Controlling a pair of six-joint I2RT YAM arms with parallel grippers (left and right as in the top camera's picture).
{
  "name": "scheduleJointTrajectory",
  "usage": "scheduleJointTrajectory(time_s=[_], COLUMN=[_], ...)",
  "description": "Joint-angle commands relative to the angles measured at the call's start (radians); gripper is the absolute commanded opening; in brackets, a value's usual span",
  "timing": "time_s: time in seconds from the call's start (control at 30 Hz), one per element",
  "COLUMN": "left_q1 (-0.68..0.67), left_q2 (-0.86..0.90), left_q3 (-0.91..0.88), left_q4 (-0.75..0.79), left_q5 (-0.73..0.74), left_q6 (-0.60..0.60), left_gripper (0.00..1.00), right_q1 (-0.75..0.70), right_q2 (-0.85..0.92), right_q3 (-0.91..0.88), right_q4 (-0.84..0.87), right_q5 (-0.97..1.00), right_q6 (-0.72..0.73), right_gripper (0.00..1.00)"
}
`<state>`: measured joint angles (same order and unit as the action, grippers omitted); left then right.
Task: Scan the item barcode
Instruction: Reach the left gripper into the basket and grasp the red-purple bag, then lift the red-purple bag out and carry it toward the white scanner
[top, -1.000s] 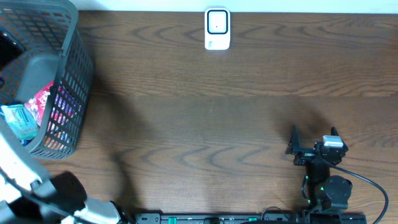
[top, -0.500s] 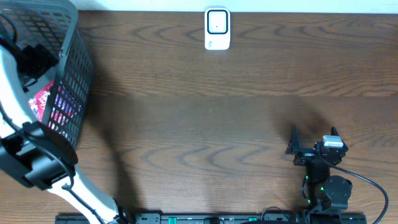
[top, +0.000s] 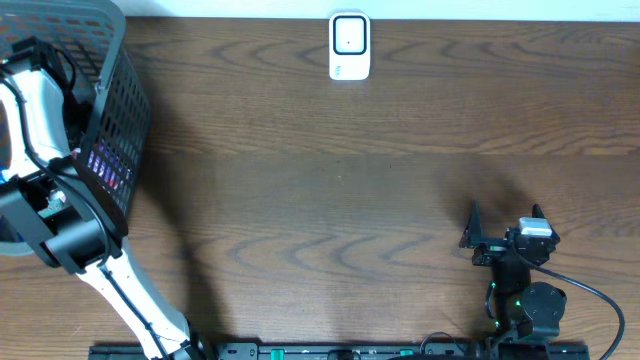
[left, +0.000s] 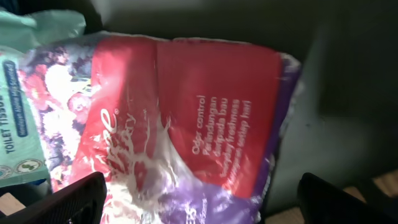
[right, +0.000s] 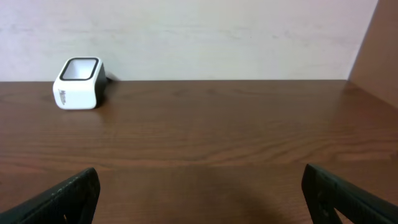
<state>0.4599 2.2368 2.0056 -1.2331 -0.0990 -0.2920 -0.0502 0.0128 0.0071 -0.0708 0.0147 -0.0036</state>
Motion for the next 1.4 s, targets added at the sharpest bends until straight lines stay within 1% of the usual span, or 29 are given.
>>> scheduleJointTrajectory(time_s=[0.0, 0.23, 0.27, 0.3, 0.33, 0.37, 0.4, 0.43, 0.47, 0.6, 0.73, 0.83, 0.97, 1.03, 1.1, 1.13, 1.2, 1.23, 1.3, 1.37], left_q1=[0.002, -0.002, -0.002, -0.002, -0.002, -0.002, -0.002, -0.002, -0.002, -0.002, -0.002, -0.002, -0.002, -0.002, -0.002, -0.005, -0.033, -0.058, -0.139, -0.264], left_q2=[0.008, 0.008, 0.008, 0.008, 0.008, 0.008, 0.008, 0.007, 0.004, -0.023, -0.111, -0.231, -0.424, -0.517, -0.605, -0.649, -0.731, -0.756, -0.796, -0.816], left_q3=[-0.031, -0.103, -0.114, -0.122, -0.126, -0.127, -0.127, -0.124, -0.121, -0.067, 0.021, 0.066, 0.071, 0.071, 0.071, 0.071, 0.071, 0.071, 0.071, 0.071], left_q4=[-0.004, 0.049, 0.062, 0.069, 0.074, 0.075, 0.075, 0.075, 0.072, 0.037, -0.010, -0.013, 0.015, 0.023, 0.030, 0.031, 0.042, 0.046, 0.049, 0.052], left_q5=[-0.030, -0.023, -0.021, -0.021, -0.018, -0.018, -0.018, -0.016, -0.013, 0.065, 0.132, 0.158, 0.196, 0.263, 0.369, 0.445, 0.595, 0.632, 0.649, 0.642], left_q6=[-0.028, -0.016, -0.017, -0.017, -0.016, -0.016, -0.017, -0.017, -0.017, -0.017, -0.017, -0.018, -0.021, -0.021, -0.021, -0.021, -0.017, -0.016, -0.015, 0.042], left_gripper=[0.98, 0.98, 0.89, 0.83, 0.73, 0.53, 0.40, 0.19, 0.08, 0.07, 0.08, 0.07, 0.07, 0.08, 0.07, 0.07, 0.07, 0.07, 0.07, 0.07], right_q1=[0.005, 0.005, 0.005, 0.005, 0.005, 0.005, 0.005, 0.005, 0.005, 0.005, 0.005, 0.005, 0.005, 0.005, 0.005, 0.005, 0.005, 0.005, 0.005, 0.005], right_q2=[-0.004, -0.004, -0.004, -0.004, -0.004, -0.004, -0.004, -0.004, -0.004, -0.004, -0.004, -0.004, -0.004, -0.004, -0.004, -0.004, -0.004, -0.004, -0.004, -0.004], right_q3=[-0.002, -0.002, -0.002, -0.002, -0.002, -0.002, -0.002, -0.002, -0.002, -0.002, -0.002, -0.002, -0.002, -0.002, -0.002, -0.002, -0.002, -0.002, -0.002, -0.002], right_q4=[-0.004, -0.004, -0.004, -0.004, -0.004, -0.004, -0.004, -0.004, -0.004, -0.004, -0.004, -0.004, -0.004, -0.004, -0.004, -0.004, -0.004, -0.004, -0.004, -0.004], right_q5=[-0.005, -0.005, -0.005, -0.005, -0.005, -0.005, -0.005, -0.005, -0.005, -0.005, -0.005, -0.005, -0.005, -0.005, -0.005, -0.005, -0.005, -0.005, -0.005, -0.005], right_q6=[0.018, 0.018, 0.018, 0.018, 0.018, 0.018, 0.018, 0.018, 0.018, 0.018, 0.018, 0.018, 0.018, 0.018, 0.018, 0.018, 0.018, 0.018, 0.018, 0.018], right_gripper=[0.99, 0.99, 0.99, 0.99, 0.99, 0.99, 0.99, 0.99, 0.99, 0.99, 0.99, 0.99, 0.99, 0.99, 0.99, 0.99, 0.99, 0.99, 0.99, 0.99])
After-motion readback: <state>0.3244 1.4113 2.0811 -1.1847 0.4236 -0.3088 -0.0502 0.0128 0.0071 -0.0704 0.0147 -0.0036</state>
